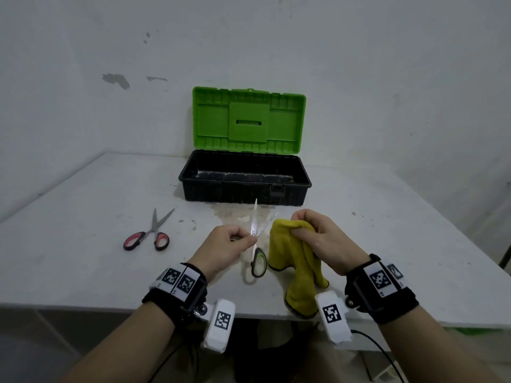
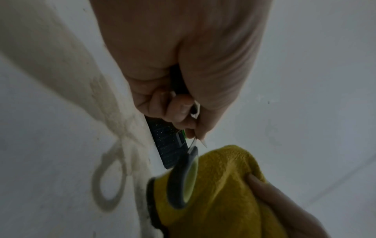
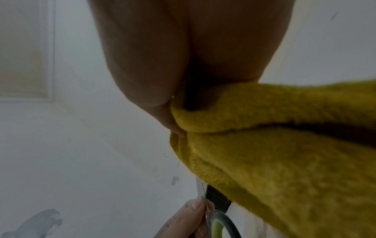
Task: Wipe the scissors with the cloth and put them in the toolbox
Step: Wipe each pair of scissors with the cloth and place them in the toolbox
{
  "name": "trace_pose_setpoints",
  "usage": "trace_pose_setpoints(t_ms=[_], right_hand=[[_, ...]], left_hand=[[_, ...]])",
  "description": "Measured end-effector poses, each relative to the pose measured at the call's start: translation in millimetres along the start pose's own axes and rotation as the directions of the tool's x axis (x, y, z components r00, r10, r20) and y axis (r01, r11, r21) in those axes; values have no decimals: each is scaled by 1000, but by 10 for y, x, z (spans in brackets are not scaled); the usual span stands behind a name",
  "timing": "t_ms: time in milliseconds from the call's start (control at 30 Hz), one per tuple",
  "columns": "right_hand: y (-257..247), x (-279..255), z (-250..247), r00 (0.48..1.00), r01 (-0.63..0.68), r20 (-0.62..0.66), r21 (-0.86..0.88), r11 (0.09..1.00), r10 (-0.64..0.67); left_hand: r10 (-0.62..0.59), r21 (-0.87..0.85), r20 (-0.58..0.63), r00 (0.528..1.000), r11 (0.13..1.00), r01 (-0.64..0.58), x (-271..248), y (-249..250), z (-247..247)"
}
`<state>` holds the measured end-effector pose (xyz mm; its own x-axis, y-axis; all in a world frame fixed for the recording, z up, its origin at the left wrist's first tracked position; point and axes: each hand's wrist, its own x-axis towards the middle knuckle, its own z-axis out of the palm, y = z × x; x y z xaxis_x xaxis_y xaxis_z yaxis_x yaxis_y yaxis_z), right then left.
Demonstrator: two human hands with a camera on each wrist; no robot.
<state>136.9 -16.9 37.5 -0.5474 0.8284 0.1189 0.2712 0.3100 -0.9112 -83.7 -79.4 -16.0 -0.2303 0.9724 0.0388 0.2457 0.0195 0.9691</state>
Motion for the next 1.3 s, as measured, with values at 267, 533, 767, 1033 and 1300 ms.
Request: trace_pose_setpoints(t_ms=[267,533,767,1033,1300], right_hand=[[-42,18,126,993,45,-98,-262,964,-73],[89,-15,279,978,180,-9,-479,859,-210],[104,-56,234,943,167,-188,-441,882,-273],[219,7,283,859,161,-333,-546,822,-390],[223,-62,335,880,101,-331,-571,814,-342]], left_hand=[[46,-13,27,999,999,-46,-64,19,57],[15,-99,63,998,995,-9,-98,35,215],[-5,-131,27,1000,991,9,-88,39,252],[2,-147,37,999,989,3,-133,72,338],[-25,-230,9,1000,973,26,-84,109,408]])
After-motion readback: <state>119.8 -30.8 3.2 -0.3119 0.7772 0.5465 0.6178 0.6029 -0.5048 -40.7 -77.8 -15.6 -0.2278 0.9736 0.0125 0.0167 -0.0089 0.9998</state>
